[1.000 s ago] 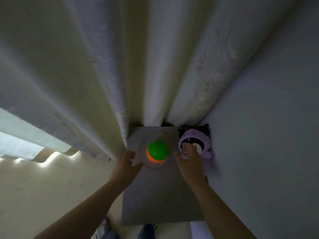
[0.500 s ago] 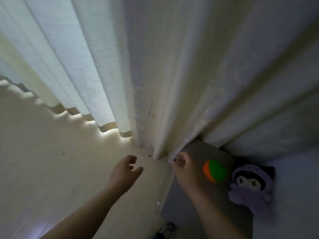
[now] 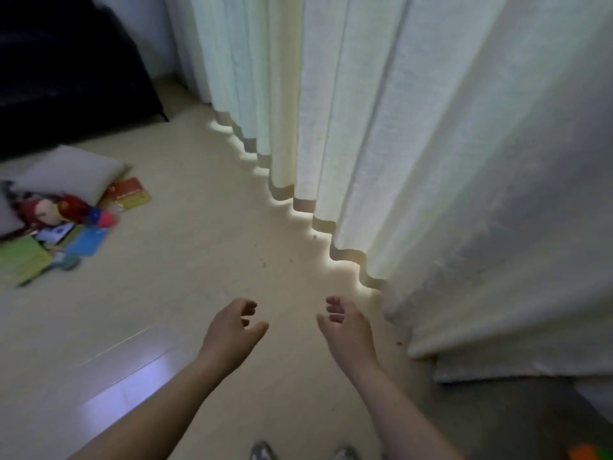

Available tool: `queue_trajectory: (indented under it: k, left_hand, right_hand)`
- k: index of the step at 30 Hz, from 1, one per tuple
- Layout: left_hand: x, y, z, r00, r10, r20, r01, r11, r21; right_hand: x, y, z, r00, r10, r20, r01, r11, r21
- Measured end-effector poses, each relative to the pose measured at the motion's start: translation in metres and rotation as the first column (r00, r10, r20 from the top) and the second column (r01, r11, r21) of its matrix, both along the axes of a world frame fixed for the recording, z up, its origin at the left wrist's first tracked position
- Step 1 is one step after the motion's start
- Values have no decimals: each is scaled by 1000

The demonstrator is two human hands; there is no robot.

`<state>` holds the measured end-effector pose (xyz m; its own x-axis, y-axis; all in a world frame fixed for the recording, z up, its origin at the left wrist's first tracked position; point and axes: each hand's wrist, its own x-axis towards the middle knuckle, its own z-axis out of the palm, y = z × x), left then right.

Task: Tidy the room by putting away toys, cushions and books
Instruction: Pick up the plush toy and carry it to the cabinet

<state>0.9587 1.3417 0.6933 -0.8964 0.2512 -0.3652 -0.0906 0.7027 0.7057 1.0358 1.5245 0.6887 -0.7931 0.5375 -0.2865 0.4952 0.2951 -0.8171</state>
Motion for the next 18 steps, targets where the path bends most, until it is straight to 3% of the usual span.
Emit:
queue_trajectory:
  k: [9,18]
  left_hand:
    - [-65,-134,-2,940,338,39,-339,940,39]
    - [-166,-225,-8,830,553,73,-557,829,46]
  right_hand:
    - [-132,-116,6,940,340,-8,-339,940,35]
    - [-286,-207,-9,842,539,-22,-538,842,49]
